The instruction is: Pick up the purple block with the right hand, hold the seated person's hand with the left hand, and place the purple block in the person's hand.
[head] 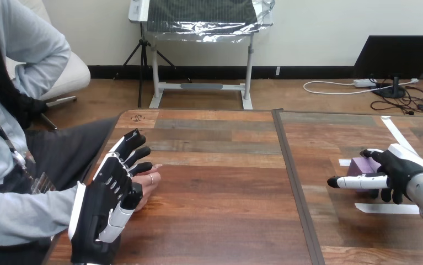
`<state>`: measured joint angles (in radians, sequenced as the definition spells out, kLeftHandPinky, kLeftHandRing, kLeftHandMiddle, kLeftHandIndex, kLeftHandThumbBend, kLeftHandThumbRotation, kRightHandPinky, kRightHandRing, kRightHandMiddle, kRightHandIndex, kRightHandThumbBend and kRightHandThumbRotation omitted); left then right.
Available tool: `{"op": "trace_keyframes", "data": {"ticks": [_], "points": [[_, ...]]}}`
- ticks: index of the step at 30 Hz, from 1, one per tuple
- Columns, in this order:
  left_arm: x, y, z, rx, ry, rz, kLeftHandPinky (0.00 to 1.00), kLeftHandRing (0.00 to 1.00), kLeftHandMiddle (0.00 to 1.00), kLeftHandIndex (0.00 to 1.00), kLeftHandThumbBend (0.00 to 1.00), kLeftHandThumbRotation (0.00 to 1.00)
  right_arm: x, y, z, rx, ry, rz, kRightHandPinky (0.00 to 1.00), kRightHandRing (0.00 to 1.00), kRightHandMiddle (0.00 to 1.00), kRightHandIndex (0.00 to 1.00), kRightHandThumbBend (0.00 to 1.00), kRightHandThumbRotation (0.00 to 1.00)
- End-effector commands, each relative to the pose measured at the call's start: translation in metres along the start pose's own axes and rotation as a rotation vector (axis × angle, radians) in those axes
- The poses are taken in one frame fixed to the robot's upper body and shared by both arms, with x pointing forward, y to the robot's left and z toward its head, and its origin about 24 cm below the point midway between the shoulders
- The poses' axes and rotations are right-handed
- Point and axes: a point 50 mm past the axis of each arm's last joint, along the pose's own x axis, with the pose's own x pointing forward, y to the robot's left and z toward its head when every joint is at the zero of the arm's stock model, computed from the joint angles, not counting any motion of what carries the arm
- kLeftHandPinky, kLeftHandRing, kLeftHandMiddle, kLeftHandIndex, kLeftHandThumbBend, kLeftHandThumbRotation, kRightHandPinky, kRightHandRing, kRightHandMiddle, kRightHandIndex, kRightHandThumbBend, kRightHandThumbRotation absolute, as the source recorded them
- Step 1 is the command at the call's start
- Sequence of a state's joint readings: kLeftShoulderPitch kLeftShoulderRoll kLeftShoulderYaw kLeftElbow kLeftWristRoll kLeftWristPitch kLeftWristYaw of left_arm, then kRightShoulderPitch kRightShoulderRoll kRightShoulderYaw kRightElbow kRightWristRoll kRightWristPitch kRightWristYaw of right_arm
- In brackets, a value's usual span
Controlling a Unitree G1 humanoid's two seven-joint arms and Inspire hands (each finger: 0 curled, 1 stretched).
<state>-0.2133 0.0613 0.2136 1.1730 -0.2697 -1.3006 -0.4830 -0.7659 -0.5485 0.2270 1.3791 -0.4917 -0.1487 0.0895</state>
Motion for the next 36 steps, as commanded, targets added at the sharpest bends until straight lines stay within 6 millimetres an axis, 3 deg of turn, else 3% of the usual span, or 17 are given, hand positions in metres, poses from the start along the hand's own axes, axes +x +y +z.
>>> {"op": "trace_keyframes", "data": {"ticks": [1,18,36], "points": [[0.026,-0.002,0.010,-0.003,-0.093,-0.013,0.75,0.83,0.86,0.85,1.00,0.79,0.002,-0.022,0.023,-0.012,-0.076,-0.084,0.11,0.15,0.23,0.94,1.00,0.57],[0.026,-0.001,0.010,0.000,-0.092,-0.010,0.74,0.83,0.86,0.85,1.00,0.79,0.001,-0.031,0.030,-0.030,-0.101,-0.121,0.24,0.27,0.34,0.93,1.00,0.54],[0.026,-0.001,0.010,-0.003,-0.092,-0.013,0.74,0.83,0.86,0.85,1.00,0.79,-0.004,-0.057,0.038,-0.066,-0.147,-0.120,0.12,0.13,0.21,0.93,1.00,0.63]]}}
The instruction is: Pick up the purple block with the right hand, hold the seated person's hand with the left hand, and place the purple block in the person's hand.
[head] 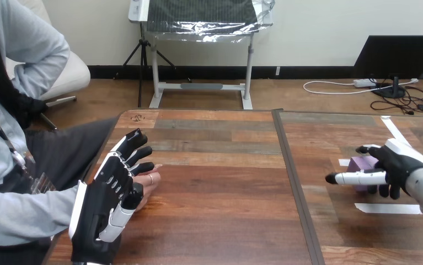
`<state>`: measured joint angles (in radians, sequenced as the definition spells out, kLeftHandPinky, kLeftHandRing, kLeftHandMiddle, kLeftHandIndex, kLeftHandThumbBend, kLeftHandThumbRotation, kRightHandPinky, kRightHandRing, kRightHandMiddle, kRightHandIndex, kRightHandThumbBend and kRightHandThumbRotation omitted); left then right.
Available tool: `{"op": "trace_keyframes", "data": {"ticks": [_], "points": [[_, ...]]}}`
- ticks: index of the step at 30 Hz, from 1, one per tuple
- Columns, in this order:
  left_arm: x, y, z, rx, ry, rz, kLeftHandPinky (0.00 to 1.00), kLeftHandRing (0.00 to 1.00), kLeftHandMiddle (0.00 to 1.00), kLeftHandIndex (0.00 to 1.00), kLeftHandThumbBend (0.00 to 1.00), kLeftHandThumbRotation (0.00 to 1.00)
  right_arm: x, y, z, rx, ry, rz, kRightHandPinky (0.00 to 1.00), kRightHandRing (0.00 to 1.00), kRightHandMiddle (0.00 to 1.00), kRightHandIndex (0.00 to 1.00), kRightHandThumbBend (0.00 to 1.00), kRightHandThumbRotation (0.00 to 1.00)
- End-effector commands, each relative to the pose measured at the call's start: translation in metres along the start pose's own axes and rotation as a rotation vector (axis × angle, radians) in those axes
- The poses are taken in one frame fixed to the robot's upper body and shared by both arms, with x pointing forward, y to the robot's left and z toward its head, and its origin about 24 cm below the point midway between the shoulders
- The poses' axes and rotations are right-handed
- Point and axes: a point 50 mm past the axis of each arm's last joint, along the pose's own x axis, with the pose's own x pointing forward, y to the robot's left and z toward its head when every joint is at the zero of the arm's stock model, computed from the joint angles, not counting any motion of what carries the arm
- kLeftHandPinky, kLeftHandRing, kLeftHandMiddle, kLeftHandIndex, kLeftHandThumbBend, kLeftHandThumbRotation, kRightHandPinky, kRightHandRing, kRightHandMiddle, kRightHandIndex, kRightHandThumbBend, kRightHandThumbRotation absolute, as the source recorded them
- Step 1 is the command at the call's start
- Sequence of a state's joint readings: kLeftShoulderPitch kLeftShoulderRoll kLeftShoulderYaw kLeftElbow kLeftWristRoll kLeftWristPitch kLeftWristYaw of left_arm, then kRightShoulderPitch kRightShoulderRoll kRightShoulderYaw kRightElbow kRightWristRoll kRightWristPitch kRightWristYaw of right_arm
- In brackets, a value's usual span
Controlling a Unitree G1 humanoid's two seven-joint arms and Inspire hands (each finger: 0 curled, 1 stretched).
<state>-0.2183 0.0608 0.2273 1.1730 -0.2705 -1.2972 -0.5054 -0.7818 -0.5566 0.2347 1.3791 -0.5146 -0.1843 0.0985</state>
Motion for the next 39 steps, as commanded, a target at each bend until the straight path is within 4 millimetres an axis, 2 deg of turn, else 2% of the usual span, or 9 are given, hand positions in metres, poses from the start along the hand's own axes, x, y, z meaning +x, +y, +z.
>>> {"op": "trace_keyframes", "data": {"ticks": [1,6,7,9,14,15,18,26,39], "points": [[0.025,-0.001,0.010,-0.002,-0.090,-0.004,0.74,0.83,0.86,0.85,1.00,0.79,-0.003,-0.054,0.031,-0.034,-0.109,-0.120,0.11,0.13,0.21,0.93,1.00,0.63],[0.025,-0.002,0.010,0.001,-0.089,-0.003,0.74,0.83,0.86,0.85,1.00,0.79,-0.004,-0.062,0.032,-0.034,-0.119,-0.119,0.13,0.16,0.24,0.92,1.00,0.65],[0.025,-0.002,0.010,0.001,-0.089,-0.003,0.74,0.83,0.86,0.84,1.00,0.79,-0.005,-0.064,0.032,-0.033,-0.122,-0.118,0.19,0.26,0.34,0.92,1.00,0.66],[0.025,-0.002,0.010,0.003,-0.089,-0.004,0.74,0.82,0.86,0.84,1.00,0.79,-0.006,-0.068,0.032,-0.024,-0.130,-0.114,0.25,0.33,0.40,0.92,1.00,0.66],[0.025,-0.002,0.010,0.001,-0.087,-0.007,0.74,0.83,0.86,0.84,1.00,0.79,-0.010,-0.079,0.032,-0.010,-0.154,-0.104,0.49,0.60,0.65,0.92,1.00,0.64],[0.025,-0.002,0.010,-0.001,-0.087,-0.009,0.74,0.83,0.86,0.85,1.00,0.79,-0.011,-0.082,0.032,-0.014,-0.159,-0.106,0.59,0.69,0.73,0.92,1.00,0.64],[0.025,-0.003,0.009,-0.003,-0.085,-0.008,0.74,0.83,0.86,0.85,1.00,0.79,-0.013,-0.088,0.032,-0.024,-0.169,-0.112,0.68,0.76,0.80,0.91,1.00,0.64],[0.026,-0.003,0.009,-0.007,-0.083,-0.009,0.74,0.83,0.86,0.85,1.00,0.79,-0.020,-0.106,0.034,-0.053,-0.195,-0.133,0.75,0.79,0.82,0.86,1.00,0.65],[0.026,-0.004,0.009,-0.024,-0.082,-0.016,0.74,0.83,0.86,0.85,1.00,0.78,-0.032,-0.130,0.041,-0.095,-0.273,-0.196,0.66,0.68,0.68,0.72,0.95,0.58]]}}
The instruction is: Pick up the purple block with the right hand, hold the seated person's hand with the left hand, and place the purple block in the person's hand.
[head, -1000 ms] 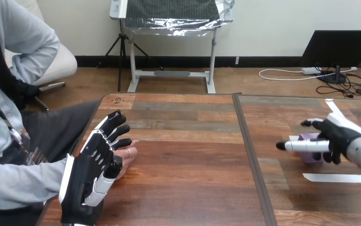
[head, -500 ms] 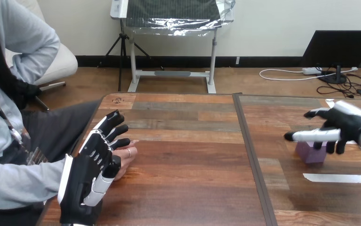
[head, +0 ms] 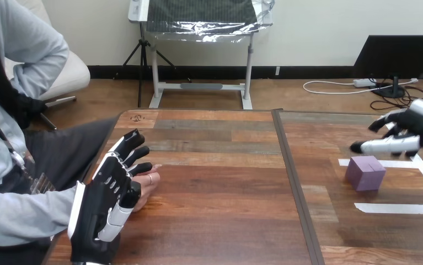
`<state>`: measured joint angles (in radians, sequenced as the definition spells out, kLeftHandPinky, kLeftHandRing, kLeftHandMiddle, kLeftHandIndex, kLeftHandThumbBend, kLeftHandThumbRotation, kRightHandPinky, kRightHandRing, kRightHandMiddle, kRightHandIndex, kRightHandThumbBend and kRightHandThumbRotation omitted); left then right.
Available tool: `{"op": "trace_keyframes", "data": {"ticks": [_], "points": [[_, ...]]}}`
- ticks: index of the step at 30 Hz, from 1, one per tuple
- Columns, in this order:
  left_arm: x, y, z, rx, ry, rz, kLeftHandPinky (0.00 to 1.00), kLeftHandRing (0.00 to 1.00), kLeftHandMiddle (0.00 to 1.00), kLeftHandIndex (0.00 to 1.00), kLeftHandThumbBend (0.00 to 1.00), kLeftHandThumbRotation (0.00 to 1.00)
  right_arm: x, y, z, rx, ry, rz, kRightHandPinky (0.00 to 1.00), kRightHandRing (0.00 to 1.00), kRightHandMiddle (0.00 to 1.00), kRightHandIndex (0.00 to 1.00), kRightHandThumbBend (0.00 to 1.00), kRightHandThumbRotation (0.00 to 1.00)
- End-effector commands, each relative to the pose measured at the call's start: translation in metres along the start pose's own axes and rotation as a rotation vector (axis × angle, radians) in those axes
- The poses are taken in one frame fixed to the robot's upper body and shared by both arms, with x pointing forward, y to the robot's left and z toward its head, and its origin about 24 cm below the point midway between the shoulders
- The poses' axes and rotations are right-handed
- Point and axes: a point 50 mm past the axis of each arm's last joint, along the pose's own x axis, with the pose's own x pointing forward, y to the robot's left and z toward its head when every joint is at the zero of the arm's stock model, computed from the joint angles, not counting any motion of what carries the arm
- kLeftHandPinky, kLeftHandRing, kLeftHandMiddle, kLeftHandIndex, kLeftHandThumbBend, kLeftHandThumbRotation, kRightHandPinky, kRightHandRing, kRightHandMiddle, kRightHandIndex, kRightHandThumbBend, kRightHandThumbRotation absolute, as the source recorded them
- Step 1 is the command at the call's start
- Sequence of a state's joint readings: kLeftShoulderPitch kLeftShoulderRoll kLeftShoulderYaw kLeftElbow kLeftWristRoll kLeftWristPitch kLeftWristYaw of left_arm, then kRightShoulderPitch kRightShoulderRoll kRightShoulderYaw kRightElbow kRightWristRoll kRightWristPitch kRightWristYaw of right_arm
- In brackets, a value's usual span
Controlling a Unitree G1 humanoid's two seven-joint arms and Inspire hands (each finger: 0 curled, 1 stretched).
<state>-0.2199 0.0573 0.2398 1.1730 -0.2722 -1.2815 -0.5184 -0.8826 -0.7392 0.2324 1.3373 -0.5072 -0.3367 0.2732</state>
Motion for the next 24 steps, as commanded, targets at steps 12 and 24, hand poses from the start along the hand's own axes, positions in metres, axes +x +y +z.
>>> {"op": "trace_keyframes", "data": {"ticks": [12,24], "points": [[0.028,-0.005,0.010,-0.021,-0.095,-0.029,0.75,0.84,0.87,0.85,1.00,0.78,-0.009,-0.064,0.046,-0.005,-0.202,-0.217,0.62,0.64,0.66,0.66,0.90,0.45],[0.029,-0.006,0.011,-0.023,-0.103,-0.027,0.75,0.84,0.87,0.85,1.00,0.78,-0.005,-0.058,0.054,0.016,-0.251,-0.302,0.59,0.64,0.67,0.69,0.95,0.33]]}}
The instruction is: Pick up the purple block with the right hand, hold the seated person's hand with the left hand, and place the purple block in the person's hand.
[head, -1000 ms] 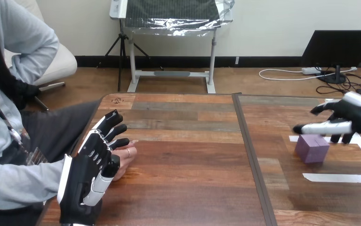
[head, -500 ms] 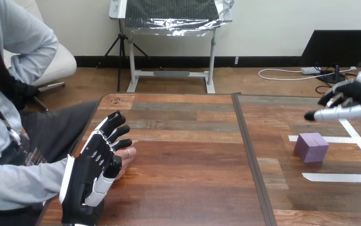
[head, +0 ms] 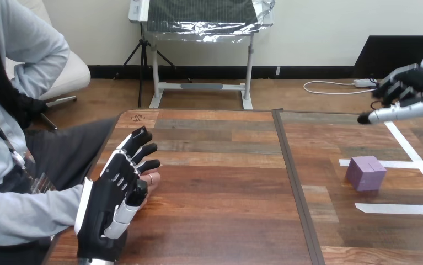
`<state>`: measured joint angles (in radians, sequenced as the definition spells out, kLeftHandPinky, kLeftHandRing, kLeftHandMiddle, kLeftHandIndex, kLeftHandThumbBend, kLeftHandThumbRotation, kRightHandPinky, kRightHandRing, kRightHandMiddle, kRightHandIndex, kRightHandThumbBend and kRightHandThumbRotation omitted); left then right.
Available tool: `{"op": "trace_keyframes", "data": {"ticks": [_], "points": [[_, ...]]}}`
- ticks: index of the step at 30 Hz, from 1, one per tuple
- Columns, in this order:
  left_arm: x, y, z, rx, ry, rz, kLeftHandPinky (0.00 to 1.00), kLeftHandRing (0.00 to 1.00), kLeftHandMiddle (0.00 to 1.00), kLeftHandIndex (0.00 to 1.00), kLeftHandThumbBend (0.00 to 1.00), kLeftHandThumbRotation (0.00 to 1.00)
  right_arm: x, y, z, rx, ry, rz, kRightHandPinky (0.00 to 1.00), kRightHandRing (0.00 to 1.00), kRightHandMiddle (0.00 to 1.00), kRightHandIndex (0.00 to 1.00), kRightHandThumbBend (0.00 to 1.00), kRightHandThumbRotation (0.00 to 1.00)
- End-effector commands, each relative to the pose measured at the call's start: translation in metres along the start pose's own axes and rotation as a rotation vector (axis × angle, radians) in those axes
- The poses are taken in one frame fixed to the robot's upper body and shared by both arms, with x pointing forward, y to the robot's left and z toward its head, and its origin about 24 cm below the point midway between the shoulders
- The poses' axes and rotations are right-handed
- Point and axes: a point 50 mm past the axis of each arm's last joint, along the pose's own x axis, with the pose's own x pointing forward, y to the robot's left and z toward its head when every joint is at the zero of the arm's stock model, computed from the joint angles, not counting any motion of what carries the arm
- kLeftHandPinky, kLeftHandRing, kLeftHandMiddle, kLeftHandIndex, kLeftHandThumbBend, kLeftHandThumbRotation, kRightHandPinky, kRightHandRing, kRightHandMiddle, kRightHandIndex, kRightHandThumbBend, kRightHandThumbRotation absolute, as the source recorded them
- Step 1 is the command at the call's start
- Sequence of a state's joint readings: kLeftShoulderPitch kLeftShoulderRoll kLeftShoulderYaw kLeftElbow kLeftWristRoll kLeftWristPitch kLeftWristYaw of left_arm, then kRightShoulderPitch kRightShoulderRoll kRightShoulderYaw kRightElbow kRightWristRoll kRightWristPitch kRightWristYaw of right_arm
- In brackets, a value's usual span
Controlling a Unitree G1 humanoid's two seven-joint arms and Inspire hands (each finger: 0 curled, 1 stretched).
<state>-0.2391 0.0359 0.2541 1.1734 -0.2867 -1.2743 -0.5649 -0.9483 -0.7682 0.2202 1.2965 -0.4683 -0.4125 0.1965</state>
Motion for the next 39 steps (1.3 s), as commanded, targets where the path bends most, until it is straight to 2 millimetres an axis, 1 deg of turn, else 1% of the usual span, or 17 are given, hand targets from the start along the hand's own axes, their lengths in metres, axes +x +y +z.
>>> {"op": "trace_keyframes", "data": {"ticks": [1,8,14,15,24,29,33,39], "points": [[0.024,0.000,0.010,0.004,-0.087,-0.007,0.75,0.84,0.87,0.85,1.00,0.78,0.008,-0.018,0.030,0.014,-0.114,-0.124,0.59,0.64,0.67,0.70,0.96,0.33],[0.024,0.001,0.010,0.001,-0.087,-0.014,0.75,0.84,0.87,0.85,1.00,0.78,0.010,-0.011,0.034,0.014,-0.130,-0.147,0.62,0.68,0.72,0.74,0.99,0.29],[0.023,0.001,0.010,0.000,-0.091,-0.013,0.75,0.84,0.87,0.85,1.00,0.78,0.014,-0.005,0.037,0.003,-0.115,-0.144,0.66,0.72,0.76,0.79,1.00,0.31],[0.023,0.001,0.010,0.000,-0.091,-0.012,0.75,0.84,0.87,0.85,1.00,0.78,0.014,-0.004,0.037,0.000,-0.111,-0.142,0.69,0.75,0.78,0.81,1.00,0.32],[0.022,0.002,0.010,0.007,-0.090,-0.010,0.75,0.84,0.87,0.85,1.00,0.78,0.020,0.006,0.044,-0.008,-0.098,-0.115,0.80,0.89,0.87,0.88,1.00,0.32],[0.022,0.003,0.010,0.008,-0.089,-0.003,0.75,0.83,0.87,0.85,1.00,0.78,0.023,0.011,0.047,0.000,-0.085,-0.093,0.82,0.92,0.90,0.90,1.00,0.31],[0.021,0.003,0.010,0.007,-0.085,-0.003,0.74,0.83,0.87,0.85,1.00,0.78,0.024,0.016,0.049,0.001,-0.072,-0.076,0.84,0.95,0.92,0.92,1.00,0.32],[0.020,0.003,0.010,0.005,-0.082,-0.002,0.74,0.83,0.87,0.85,1.00,0.78,0.027,0.022,0.050,-0.005,-0.040,-0.049,0.83,0.96,0.94,0.93,1.00,0.34]]}}
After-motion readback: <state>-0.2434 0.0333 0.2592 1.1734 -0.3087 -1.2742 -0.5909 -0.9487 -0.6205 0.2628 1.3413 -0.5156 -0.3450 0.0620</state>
